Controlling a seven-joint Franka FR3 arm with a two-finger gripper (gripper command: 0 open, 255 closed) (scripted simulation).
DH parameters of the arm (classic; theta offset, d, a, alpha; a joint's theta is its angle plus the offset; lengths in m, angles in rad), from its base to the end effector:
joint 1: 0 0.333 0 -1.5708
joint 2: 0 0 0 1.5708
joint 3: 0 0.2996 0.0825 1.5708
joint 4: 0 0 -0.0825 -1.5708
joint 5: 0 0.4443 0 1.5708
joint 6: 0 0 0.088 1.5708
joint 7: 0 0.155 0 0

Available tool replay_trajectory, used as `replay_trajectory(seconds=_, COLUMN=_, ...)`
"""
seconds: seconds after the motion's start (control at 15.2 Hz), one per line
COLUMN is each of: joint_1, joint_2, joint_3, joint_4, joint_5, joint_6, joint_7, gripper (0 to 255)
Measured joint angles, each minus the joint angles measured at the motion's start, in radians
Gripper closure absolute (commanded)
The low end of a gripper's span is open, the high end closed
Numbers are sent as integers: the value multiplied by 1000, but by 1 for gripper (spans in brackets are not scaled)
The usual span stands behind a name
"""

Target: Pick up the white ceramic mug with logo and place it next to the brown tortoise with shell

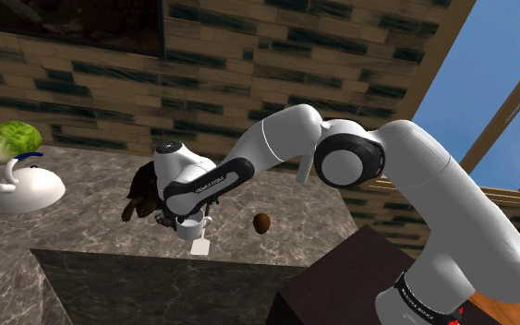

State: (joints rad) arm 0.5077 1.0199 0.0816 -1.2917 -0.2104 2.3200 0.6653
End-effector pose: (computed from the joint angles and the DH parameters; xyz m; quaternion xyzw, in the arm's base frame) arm 0.6532 0.4126 0.0283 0.9990 0.0136 0.0304 0.0308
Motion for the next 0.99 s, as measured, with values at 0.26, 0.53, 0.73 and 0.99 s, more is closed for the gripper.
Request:
replay_trajectory(seconds=0.26, joint_1=0, joint_2=1, joint_3=0, joint_4=0, joint_5=0, joint_6=1, joint_7=0, gripper=0)
replay_trajectory(seconds=0.53, joint_1=0, joint_2=1, joint_3=0, joint_4=0, joint_5=0, joint_6=1, joint_7=0, gripper=0)
replay_trajectory(seconds=0.73, joint_1=1, joint_2=-30, joint_3=3, joint_4=-10, joint_5=2, joint_6=-20, joint_7=0, gripper=0)
replay_trajectory(seconds=0.99, joint_1=0, joint_2=-94, joint_3=8, joint_4=-43, joint_5=6, joint_6=-50, joint_7=-1, gripper=0)
